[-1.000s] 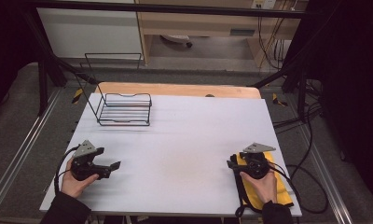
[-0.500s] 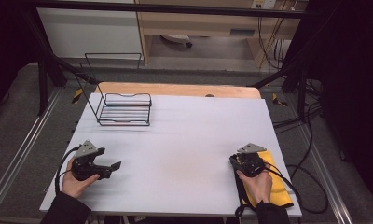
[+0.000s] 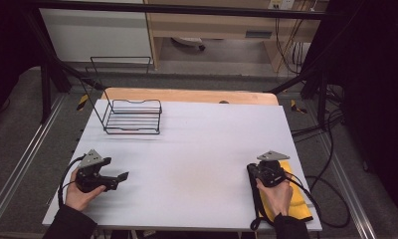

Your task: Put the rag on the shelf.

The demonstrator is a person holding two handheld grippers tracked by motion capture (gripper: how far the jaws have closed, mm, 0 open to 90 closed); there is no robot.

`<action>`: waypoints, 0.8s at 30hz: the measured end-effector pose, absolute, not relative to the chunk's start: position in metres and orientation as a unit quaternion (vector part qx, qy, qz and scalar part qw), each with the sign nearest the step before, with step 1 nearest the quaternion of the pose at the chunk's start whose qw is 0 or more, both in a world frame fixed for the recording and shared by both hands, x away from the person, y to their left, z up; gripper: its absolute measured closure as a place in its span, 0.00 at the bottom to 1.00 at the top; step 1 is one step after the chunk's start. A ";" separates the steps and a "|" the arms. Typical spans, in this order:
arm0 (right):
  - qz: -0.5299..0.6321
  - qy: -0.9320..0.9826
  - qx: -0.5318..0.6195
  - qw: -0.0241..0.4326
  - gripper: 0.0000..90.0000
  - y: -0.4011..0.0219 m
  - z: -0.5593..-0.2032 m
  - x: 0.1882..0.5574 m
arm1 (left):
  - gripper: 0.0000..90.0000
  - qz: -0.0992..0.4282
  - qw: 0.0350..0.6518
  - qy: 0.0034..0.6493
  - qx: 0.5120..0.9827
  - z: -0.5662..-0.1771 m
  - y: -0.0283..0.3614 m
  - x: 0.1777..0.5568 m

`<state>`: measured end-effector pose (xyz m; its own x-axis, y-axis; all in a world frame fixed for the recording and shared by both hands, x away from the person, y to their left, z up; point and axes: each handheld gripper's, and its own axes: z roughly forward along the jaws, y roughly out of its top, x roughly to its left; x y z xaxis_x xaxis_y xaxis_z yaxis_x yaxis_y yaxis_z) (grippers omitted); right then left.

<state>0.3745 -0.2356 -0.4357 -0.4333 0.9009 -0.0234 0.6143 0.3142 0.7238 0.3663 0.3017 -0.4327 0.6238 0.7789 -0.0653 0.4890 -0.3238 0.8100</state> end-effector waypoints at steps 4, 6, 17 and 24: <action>0.346 0.780 0.475 0.216 0.93 -0.233 -0.425 0.373 | 0.09 0.171 0.424 0.399 0.795 -0.433 0.301 0.367; 0.356 0.779 0.470 0.213 0.93 -0.229 -0.420 0.373 | 0.10 0.172 0.425 0.401 0.793 -0.433 0.301 0.367; 0.371 0.800 0.426 0.203 0.93 -0.187 -0.407 0.388 | 0.10 0.175 0.422 0.400 0.794 -0.433 0.302 0.367; 0.379 0.813 0.399 0.191 0.93 -0.146 -0.404 0.405 | 0.10 0.177 0.422 0.399 0.795 -0.432 0.303 0.367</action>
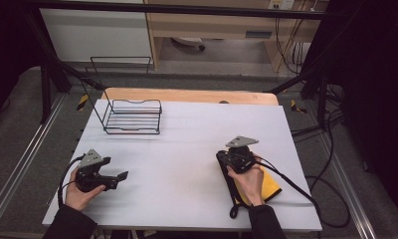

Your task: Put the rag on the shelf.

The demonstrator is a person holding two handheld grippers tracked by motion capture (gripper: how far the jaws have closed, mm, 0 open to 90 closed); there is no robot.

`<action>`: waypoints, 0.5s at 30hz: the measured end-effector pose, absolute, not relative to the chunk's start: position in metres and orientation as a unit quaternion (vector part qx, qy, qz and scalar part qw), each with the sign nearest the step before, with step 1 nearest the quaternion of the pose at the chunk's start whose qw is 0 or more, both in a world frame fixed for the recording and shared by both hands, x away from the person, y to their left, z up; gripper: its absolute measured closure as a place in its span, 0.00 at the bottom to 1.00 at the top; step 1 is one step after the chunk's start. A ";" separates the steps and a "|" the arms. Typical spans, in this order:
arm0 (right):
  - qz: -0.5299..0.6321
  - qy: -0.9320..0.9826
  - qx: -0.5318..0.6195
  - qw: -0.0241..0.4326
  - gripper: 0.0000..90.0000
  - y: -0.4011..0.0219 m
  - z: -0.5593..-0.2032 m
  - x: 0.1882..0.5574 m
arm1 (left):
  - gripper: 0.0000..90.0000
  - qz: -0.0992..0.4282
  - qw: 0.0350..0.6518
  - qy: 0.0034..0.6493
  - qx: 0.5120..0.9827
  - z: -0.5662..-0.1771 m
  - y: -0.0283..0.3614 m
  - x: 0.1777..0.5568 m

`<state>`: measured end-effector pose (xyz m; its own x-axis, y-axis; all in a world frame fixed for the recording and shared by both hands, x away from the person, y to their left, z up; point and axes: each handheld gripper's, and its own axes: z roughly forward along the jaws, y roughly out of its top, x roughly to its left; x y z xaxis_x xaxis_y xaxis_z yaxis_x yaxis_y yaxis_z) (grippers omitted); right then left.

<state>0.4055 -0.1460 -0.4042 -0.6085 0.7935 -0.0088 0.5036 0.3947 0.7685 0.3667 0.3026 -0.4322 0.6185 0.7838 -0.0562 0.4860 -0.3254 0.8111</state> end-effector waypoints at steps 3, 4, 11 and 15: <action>0.379 0.818 0.391 0.186 0.93 -0.126 -0.406 0.414 | 0.10 0.177 0.422 0.399 0.794 -0.432 0.303 0.367; 0.379 0.819 0.390 0.182 0.93 -0.120 -0.407 0.417 | 0.10 0.177 0.422 0.399 0.794 -0.432 0.303 0.366; 0.373 0.832 0.372 0.172 0.93 -0.082 -0.416 0.434 | 0.10 0.178 0.423 0.398 0.794 -0.432 0.302 0.367; 0.361 0.841 0.370 0.163 0.92 -0.073 -0.427 0.441 | 0.10 0.177 0.424 0.397 0.794 -0.432 0.302 0.366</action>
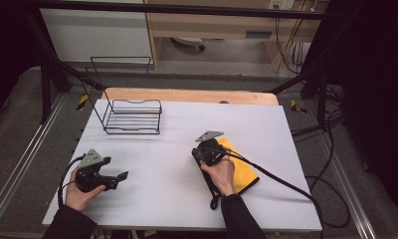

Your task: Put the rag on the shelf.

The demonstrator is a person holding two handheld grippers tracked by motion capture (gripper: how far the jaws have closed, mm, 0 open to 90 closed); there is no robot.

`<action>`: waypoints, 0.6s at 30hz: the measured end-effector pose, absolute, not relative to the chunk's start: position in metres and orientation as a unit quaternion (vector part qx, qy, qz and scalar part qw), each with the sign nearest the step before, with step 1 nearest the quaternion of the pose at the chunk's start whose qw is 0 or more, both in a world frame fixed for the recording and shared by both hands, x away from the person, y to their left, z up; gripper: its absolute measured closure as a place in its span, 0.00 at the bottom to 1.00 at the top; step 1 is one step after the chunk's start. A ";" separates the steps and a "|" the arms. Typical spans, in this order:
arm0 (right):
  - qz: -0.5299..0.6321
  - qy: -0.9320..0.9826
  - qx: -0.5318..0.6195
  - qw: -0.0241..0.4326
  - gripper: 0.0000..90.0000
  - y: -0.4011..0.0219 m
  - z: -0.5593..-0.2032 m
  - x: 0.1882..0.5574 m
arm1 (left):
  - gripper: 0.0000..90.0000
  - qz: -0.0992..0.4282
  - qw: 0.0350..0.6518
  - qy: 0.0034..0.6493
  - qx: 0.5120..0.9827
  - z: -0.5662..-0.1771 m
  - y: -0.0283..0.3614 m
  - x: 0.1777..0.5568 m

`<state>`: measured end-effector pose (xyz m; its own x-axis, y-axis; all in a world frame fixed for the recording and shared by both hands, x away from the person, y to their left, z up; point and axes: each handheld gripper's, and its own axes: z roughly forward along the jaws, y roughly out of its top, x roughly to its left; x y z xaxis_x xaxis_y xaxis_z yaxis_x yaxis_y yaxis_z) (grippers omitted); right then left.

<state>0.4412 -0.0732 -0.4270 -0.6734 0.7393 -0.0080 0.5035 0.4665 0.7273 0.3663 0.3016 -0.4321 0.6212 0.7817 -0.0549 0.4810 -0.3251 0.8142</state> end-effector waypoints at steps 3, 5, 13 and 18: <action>0.356 0.847 0.363 0.158 0.89 -0.072 -0.435 0.443 | 0.10 0.177 0.423 0.398 0.795 -0.432 0.301 0.367; 0.362 0.847 0.357 0.155 0.80 -0.072 -0.436 0.443 | 0.10 0.175 0.423 0.399 0.794 -0.432 0.301 0.367; 0.412 0.827 0.355 0.140 0.55 -0.103 -0.407 0.424 | 0.10 0.170 0.421 0.402 0.795 -0.433 0.296 0.367; 0.405 0.829 0.365 0.125 0.52 -0.137 -0.411 0.390 | 0.10 0.169 0.419 0.402 0.797 -0.432 0.292 0.368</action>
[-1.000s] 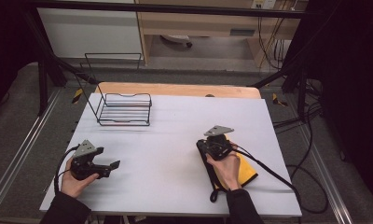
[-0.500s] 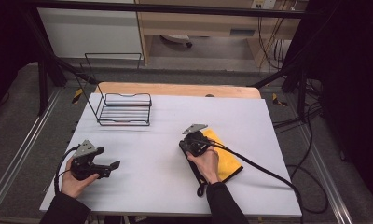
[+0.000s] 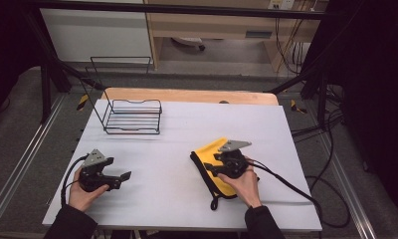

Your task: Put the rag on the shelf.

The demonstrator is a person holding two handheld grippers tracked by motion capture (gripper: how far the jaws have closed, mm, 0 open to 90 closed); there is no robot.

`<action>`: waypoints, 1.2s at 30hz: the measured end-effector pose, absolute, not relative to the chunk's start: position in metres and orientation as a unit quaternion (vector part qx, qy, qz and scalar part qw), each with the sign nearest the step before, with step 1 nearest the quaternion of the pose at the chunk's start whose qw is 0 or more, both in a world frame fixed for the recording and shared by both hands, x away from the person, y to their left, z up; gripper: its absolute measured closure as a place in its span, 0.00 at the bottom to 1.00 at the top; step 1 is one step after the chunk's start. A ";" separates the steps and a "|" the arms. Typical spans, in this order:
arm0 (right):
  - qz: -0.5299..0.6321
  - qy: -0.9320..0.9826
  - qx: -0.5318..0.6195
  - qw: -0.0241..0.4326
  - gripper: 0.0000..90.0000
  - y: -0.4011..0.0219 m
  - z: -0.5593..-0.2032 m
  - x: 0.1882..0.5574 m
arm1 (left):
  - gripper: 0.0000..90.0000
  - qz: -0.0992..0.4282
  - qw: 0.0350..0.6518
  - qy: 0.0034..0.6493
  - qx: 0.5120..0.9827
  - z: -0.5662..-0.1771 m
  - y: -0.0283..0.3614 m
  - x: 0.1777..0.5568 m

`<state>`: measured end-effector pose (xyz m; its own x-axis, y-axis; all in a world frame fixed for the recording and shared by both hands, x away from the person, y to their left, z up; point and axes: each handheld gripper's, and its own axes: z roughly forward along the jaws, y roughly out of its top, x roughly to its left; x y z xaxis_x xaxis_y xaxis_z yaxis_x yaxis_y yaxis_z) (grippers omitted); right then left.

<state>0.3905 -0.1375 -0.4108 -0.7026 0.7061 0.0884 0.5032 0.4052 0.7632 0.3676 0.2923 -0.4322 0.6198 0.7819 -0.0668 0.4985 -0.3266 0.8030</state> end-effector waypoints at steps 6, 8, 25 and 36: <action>0.384 0.847 0.351 0.111 0.56 -0.161 -0.429 0.352 | 0.10 0.168 0.417 0.398 0.800 -0.432 0.288 0.366; 0.372 0.856 0.340 0.119 0.58 -0.164 -0.433 0.342 | 0.10 0.168 0.417 0.397 0.800 -0.432 0.288 0.366; 0.338 0.882 0.286 0.164 0.64 -0.163 -0.449 0.326 | 0.11 0.170 0.415 0.393 0.803 -0.432 0.288 0.364; 0.311 0.890 0.268 0.195 0.80 -0.163 -0.448 0.325 | 0.11 0.170 0.416 0.392 0.803 -0.432 0.289 0.364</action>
